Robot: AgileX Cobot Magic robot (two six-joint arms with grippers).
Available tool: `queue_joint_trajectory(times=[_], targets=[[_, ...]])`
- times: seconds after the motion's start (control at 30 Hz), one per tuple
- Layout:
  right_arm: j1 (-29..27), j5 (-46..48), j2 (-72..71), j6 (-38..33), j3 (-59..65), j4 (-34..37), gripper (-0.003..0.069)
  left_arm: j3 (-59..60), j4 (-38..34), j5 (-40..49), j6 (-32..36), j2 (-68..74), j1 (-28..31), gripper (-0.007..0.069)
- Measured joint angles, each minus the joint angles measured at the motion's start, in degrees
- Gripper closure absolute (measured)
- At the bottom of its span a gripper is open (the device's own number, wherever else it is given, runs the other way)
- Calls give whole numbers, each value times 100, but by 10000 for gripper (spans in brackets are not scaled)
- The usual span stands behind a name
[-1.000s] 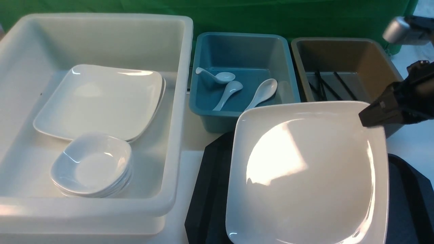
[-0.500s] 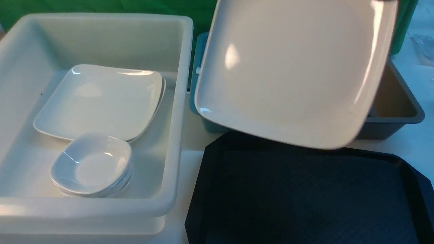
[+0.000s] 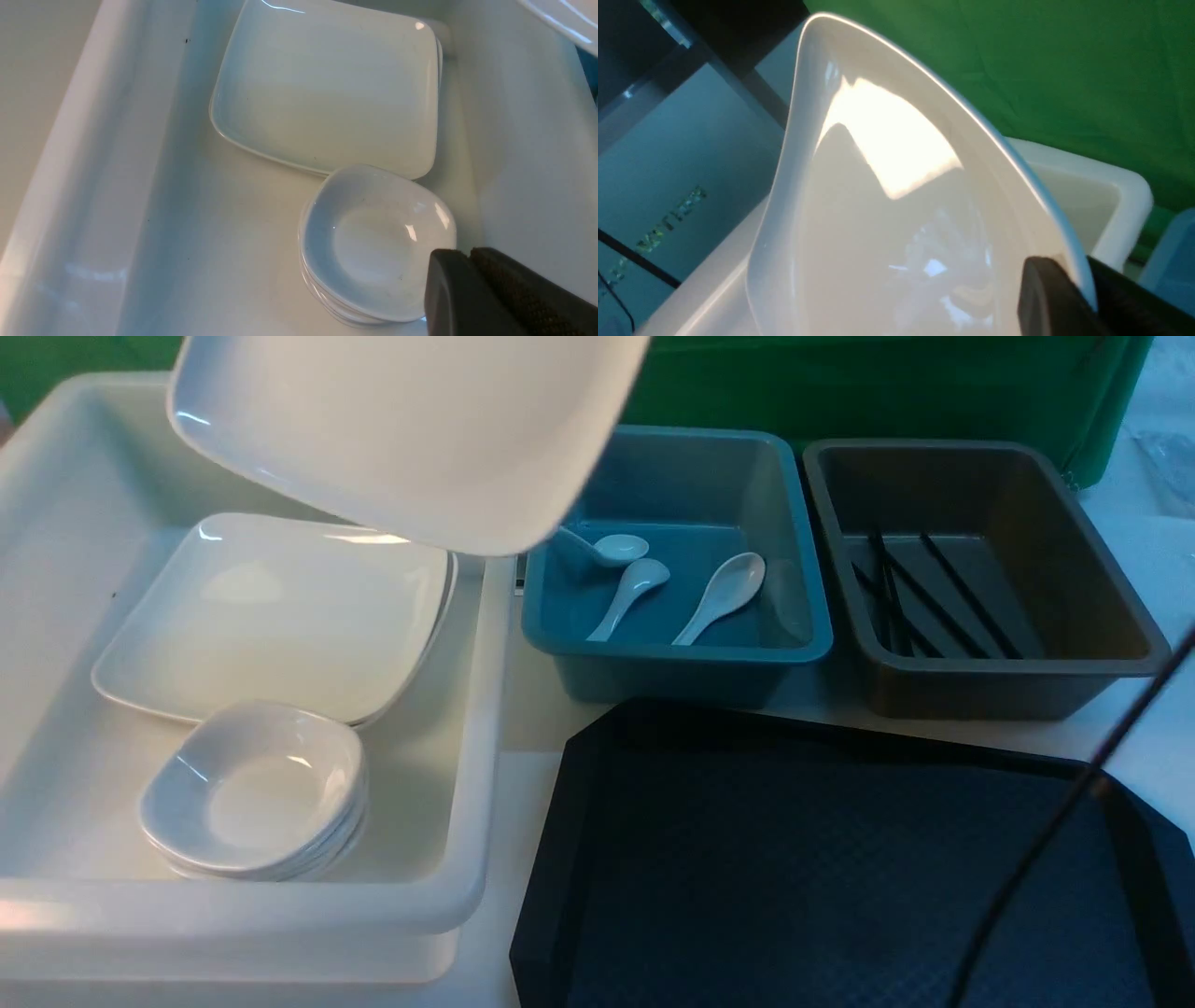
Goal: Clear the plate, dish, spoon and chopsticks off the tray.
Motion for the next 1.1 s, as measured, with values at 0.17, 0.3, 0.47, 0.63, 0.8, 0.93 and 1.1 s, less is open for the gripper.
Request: queue_joint_trajectory(times=[0.17, 0.3, 0.47, 0.63, 0.8, 0.93, 1.1], targets=[[488, -901, 898, 108, -495, 7, 601, 0, -9, 0, 0, 0, 0, 609], [720, -1263, 1240, 427, -534, -483, 601, 0, -9, -6, 0, 0, 0, 609], [830, -1326, 1357, 1088, -534, -1610, 601, 0, 9, -6, 0, 0, 0, 609], [823, -1459, 1341, 1129, -539, -1679, 601, 0, -9, -6, 0, 0, 0, 609], [823, -1093, 1341, 1058, -793, -1678, 601, 0, -9, -6, 0, 0, 0, 609], [836, -527, 1306, 707, -1356, -1533, 601, 0, -9, -6, 0, 0, 0, 609], [1096, -350, 1183, 639, -1721, -1230, 601, 0, -9, -6, 0, 0, 0, 609]])
